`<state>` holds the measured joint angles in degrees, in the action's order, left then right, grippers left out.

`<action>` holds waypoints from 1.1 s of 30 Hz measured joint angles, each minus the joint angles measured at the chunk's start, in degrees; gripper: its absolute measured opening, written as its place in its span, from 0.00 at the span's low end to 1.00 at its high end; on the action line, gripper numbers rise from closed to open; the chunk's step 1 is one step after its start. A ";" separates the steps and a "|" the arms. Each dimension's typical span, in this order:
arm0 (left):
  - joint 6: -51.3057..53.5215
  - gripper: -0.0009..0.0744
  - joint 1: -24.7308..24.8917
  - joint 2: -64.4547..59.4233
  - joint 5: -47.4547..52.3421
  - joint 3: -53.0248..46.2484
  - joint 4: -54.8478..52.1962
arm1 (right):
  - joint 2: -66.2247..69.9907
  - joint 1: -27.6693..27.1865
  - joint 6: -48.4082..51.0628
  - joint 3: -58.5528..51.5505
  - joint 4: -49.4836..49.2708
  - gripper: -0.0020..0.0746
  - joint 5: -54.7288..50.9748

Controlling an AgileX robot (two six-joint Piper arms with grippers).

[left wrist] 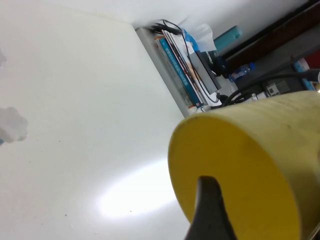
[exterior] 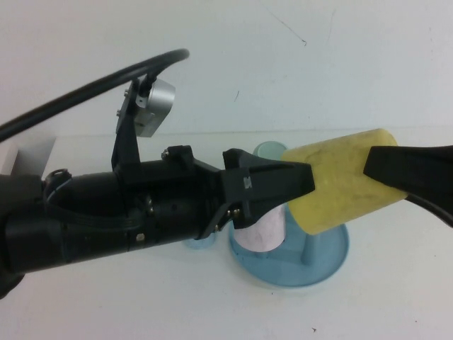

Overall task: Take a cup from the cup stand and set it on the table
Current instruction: Hand over the cup

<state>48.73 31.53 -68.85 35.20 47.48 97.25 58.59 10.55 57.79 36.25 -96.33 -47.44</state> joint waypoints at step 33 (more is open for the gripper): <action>4.74 0.09 0.00 0.00 8.51 0.00 0.51 | 0.00 -0.33 0.92 0.23 -0.48 0.77 -1.54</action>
<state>53.47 31.53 -68.85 43.70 47.48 97.76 58.59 10.22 58.71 36.48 -96.81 -48.98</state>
